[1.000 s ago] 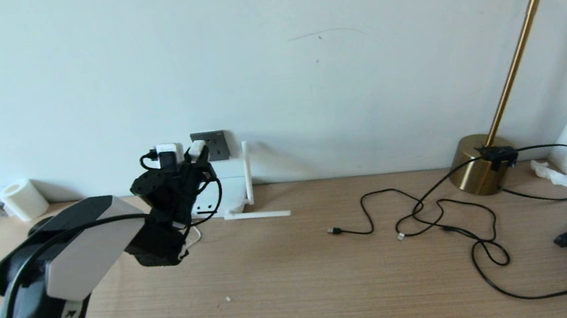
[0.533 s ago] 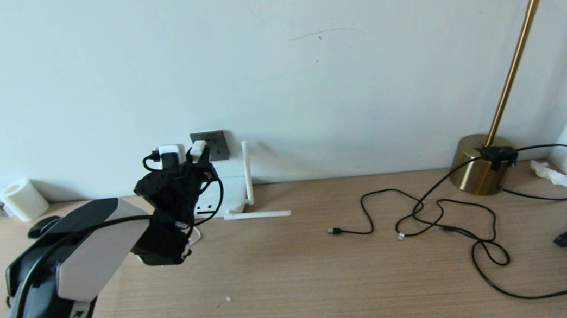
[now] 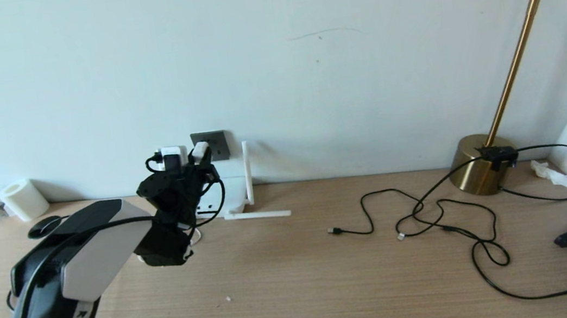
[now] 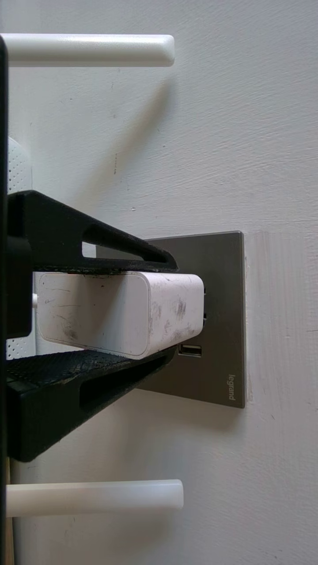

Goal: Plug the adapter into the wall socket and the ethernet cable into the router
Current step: Plug plug into socket

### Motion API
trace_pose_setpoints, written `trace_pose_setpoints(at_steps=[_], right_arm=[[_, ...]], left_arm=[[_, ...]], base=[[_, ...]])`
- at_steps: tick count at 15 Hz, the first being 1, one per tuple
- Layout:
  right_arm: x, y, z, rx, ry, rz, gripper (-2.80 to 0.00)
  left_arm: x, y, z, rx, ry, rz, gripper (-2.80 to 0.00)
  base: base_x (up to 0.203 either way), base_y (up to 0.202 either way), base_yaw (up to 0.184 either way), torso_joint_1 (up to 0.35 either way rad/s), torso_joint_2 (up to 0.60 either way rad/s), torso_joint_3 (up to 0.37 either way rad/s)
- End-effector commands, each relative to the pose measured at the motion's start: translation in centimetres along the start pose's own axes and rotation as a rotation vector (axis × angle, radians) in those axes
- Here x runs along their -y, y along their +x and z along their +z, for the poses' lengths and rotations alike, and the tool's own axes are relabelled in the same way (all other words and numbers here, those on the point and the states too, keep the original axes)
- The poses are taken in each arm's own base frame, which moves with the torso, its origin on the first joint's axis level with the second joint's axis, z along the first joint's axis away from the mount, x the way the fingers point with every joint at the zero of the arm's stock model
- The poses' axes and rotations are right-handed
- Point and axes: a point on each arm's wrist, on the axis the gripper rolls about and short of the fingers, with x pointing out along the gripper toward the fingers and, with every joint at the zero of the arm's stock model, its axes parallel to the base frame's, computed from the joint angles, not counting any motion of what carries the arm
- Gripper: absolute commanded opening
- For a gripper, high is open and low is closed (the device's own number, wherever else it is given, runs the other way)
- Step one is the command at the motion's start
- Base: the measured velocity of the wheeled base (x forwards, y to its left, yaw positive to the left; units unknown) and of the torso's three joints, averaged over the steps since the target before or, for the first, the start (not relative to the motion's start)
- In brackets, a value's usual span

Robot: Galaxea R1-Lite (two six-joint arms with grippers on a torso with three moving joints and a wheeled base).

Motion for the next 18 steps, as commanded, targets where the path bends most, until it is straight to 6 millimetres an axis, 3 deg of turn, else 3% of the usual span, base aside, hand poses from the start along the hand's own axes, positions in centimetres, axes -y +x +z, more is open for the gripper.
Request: trace_pose_setpoints(at_steps=[1, 18], right_arm=[[0.00, 0.00, 0.01, 0.001, 0.000, 0.000, 0.00], [0.00, 0.00, -0.01, -0.001, 0.000, 0.000, 0.00]], left_arm=[[-0.03, 0.00, 0.05, 0.007, 0.001, 0.001, -2.80], [-0.14, 0.31, -0.70, 0.017, 0.000, 0.010, -2.80]], base=[[0.000, 0.000, 0.000, 0.000, 0.00, 0.000], [0.000, 0.000, 0.000, 0.000, 0.00, 0.000]])
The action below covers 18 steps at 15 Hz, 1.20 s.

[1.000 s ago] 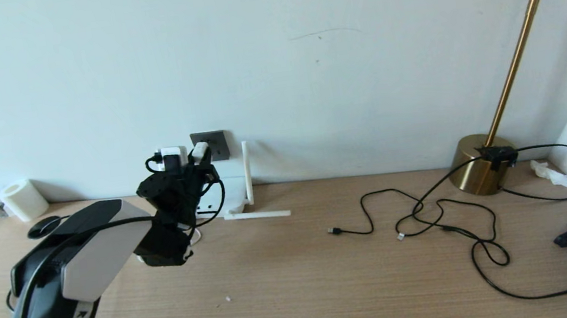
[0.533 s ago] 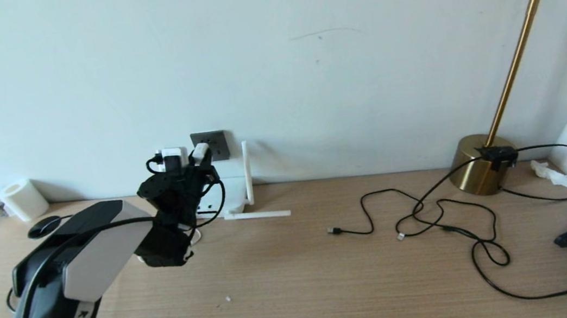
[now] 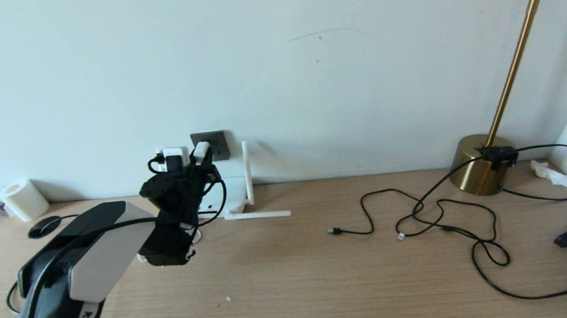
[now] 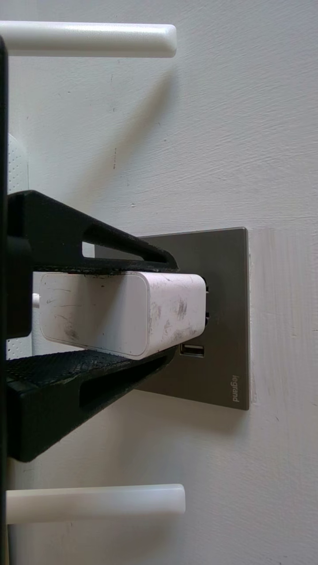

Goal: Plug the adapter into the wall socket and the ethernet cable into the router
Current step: Plug plug into socket

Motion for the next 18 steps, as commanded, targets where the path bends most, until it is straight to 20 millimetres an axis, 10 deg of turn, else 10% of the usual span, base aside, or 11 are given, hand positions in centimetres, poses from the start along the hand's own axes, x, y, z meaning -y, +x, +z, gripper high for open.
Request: trace_pose_setpoints(at_steps=[1, 18], right_arm=[[0.00, 0.00, -0.01, -0.001, -0.001, 0.000, 0.00], [0.00, 0.00, -0.01, -0.001, 0.000, 0.000, 0.00]], left_arm=[[-0.06, 0.02, -0.05, 0.007, 0.001, 0.002, -2.80], [-0.05, 0.63, -0.10, 0.018, -0.002, 0.003, -2.80]], base=[[0.000, 0.000, 0.000, 0.000, 0.00, 0.000], [0.000, 0.000, 0.000, 0.000, 0.00, 0.000]])
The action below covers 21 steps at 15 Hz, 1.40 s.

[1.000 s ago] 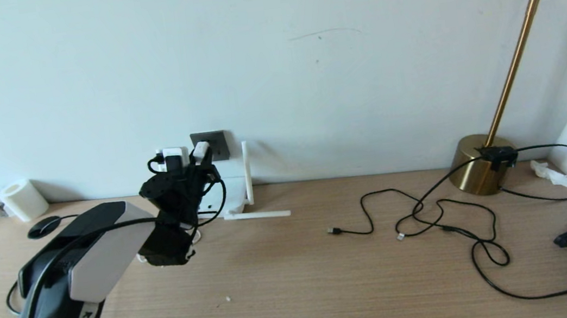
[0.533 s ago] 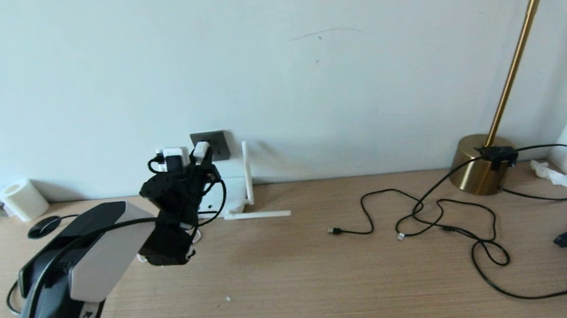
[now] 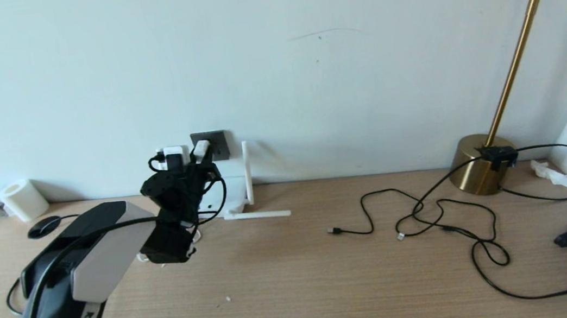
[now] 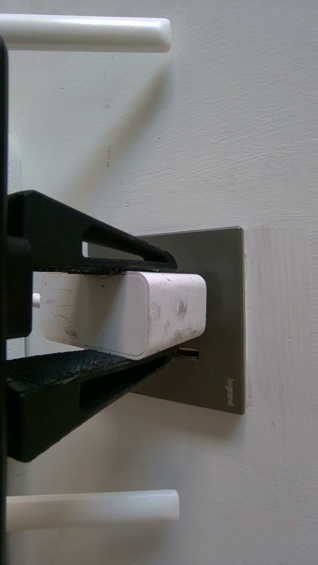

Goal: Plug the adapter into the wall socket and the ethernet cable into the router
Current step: Plug plug into socket

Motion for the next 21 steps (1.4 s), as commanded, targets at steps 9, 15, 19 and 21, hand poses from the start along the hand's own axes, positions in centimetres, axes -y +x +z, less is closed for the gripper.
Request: trace_pose_setpoints(at_steps=[9, 15, 19, 21], right_arm=[[0.0, 0.0, 0.0, -0.001, 0.001, 0.000, 0.00], [0.0, 0.0, 0.0, -0.001, 0.001, 0.000, 0.00], [0.0, 0.0, 0.0, -0.001, 0.001, 0.000, 0.00], [0.0, 0.0, 0.0, -0.001, 0.001, 0.000, 0.00]], left_arm=[[-0.2, 0.5, -0.5, 0.000, 0.002, 0.005, -2.80], [-0.3, 0.5, -0.9, -0.005, 0.003, 0.006, -2.80], [-0.4, 0.5, -1.1, -0.010, 0.000, 0.009, -2.80], [-0.4, 0.5, -1.2, -0.014, -0.020, 0.008, -2.80]], base=[[0.000, 0.000, 0.000, 0.000, 0.00, 0.000], [0.000, 0.000, 0.000, 0.000, 0.00, 0.000], [0.000, 0.000, 0.000, 0.000, 0.00, 0.000], [0.000, 0.000, 0.000, 0.000, 0.00, 0.000]])
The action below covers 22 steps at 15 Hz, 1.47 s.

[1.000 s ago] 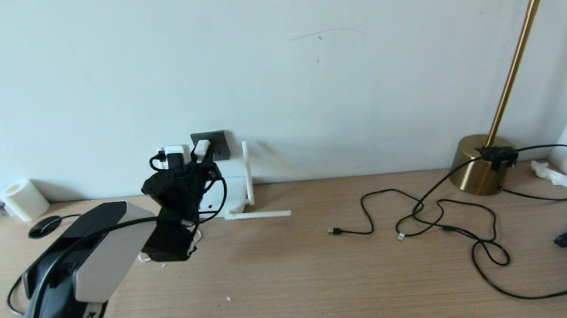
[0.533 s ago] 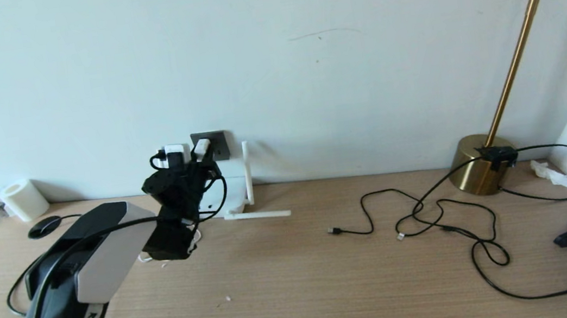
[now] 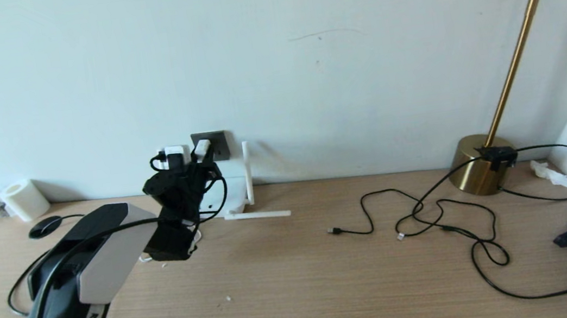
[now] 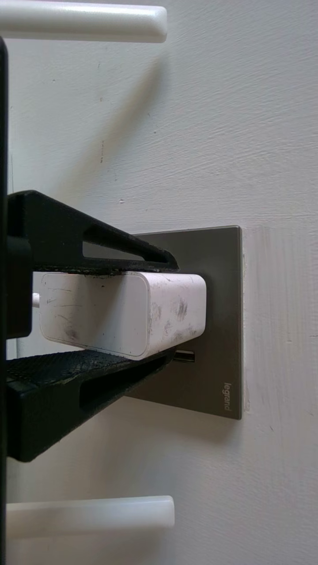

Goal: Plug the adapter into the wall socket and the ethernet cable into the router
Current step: Plug plug into socket

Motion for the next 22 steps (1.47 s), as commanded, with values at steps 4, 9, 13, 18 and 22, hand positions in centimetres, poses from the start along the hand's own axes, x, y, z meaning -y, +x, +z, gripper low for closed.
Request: trace_pose_setpoints(at_steps=[4, 9, 13, 18, 22], right_arm=[[0.0, 0.0, 0.0, -0.001, 0.000, 0.000, 0.00], [0.0, 0.0, 0.0, -0.001, -0.001, 0.000, 0.00], [0.0, 0.0, 0.0, -0.001, 0.000, 0.000, 0.00], [0.0, 0.0, 0.0, -0.001, 0.000, 0.000, 0.00], [0.0, 0.0, 0.0, -0.001, 0.000, 0.000, 0.00]], left_arm=[[0.0, 0.3, -0.5, 0.007, -0.005, 0.003, -2.80], [0.0, 0.2, -1.1, -0.006, -0.005, 0.002, -2.80], [0.0, 0.4, -0.9, 0.006, -0.006, 0.003, -2.80], [0.0, 0.4, -1.2, -0.005, -0.007, 0.002, -2.80], [0.1, 0.4, -1.3, -0.005, -0.007, 0.002, -2.80]], base=[[0.000, 0.000, 0.000, 0.000, 0.00, 0.000], [0.000, 0.000, 0.000, 0.000, 0.00, 0.000], [0.000, 0.000, 0.000, 0.000, 0.00, 0.000], [0.000, 0.000, 0.000, 0.000, 0.00, 0.000], [0.000, 0.000, 0.000, 0.000, 0.00, 0.000]])
